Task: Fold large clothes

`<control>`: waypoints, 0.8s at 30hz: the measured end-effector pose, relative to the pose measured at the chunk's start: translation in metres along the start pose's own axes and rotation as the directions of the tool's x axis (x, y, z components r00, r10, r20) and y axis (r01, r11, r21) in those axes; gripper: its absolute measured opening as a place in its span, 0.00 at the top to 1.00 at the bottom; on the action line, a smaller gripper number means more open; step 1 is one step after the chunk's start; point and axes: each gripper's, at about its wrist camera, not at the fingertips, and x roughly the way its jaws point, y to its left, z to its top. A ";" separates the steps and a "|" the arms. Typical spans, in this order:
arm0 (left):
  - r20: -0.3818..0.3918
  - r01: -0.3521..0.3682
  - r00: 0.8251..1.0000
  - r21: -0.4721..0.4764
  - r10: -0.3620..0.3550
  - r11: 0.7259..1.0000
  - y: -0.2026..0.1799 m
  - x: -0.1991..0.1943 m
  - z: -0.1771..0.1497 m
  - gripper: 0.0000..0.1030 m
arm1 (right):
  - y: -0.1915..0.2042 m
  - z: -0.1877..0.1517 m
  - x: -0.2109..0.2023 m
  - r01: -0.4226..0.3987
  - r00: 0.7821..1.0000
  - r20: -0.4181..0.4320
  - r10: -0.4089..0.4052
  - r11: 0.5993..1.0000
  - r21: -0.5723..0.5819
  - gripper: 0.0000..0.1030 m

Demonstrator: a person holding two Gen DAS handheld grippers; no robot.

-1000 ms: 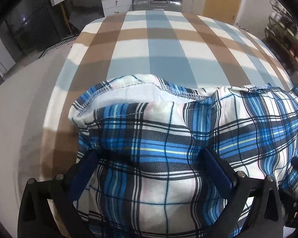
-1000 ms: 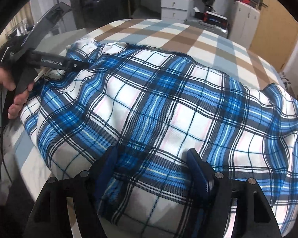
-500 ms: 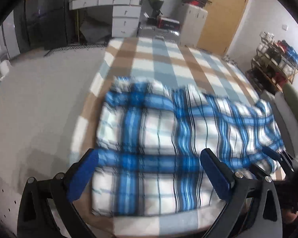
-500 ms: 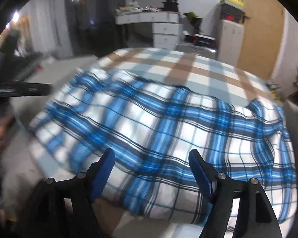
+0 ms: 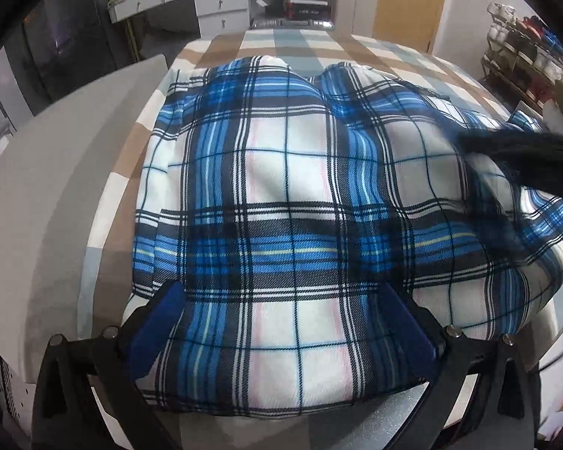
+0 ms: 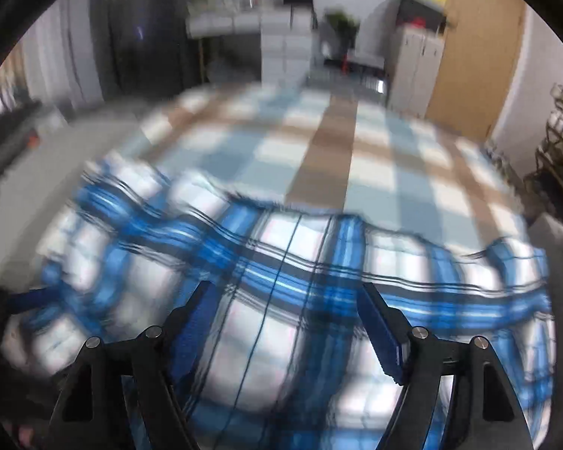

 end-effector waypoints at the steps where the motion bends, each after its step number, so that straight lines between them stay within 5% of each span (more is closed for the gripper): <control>1: 0.009 -0.001 1.000 -0.001 0.001 1.000 0.000 0.001 -0.001 0.01 | 0.001 0.000 0.020 -0.008 0.997 -0.076 0.007 1.000 -0.015 0.24; 3: 0.021 0.001 1.000 0.002 -0.001 1.000 -0.003 -0.004 -0.006 0.01 | -0.001 0.006 0.021 -0.016 0.999 -0.048 0.015 1.000 -0.024 0.19; 6: 0.025 0.004 1.000 0.008 -0.004 1.000 0.000 -0.003 -0.004 0.01 | -0.016 0.010 0.008 -0.035 0.998 -0.048 0.034 0.999 -0.030 0.32; 10: 0.041 0.009 0.999 0.019 -0.010 1.000 -0.001 -0.002 -0.005 0.01 | -0.067 0.000 -0.033 0.121 0.988 0.090 -0.124 0.992 0.033 0.28; 14: 0.056 0.013 0.998 0.026 -0.014 1.000 -0.001 -0.006 -0.009 0.01 | -0.121 -0.024 -0.015 0.230 0.973 -0.017 -0.230 0.965 0.124 0.27; 16: 0.059 0.013 0.998 0.032 -0.014 0.999 -0.002 -0.006 -0.009 0.01 | -0.142 -0.043 0.013 0.197 0.977 -0.113 -0.180 0.967 0.161 0.28; 17: 0.060 0.015 0.998 0.035 -0.017 0.999 -0.002 -0.007 -0.009 0.01 | -0.150 -0.048 0.010 0.149 0.989 -0.051 -0.142 0.971 0.187 0.25; 20: 0.040 0.025 0.999 0.042 -0.026 0.999 -0.001 -0.009 -0.008 0.01 | -0.153 -0.047 -0.005 0.143 0.989 -0.065 -0.133 0.972 0.186 0.31; 24: 0.033 0.055 0.998 -0.001 -0.055 0.998 0.002 -0.027 -0.003 0.02 | -0.150 -0.064 -0.066 0.102 0.988 0.094 -0.124 0.973 0.209 0.33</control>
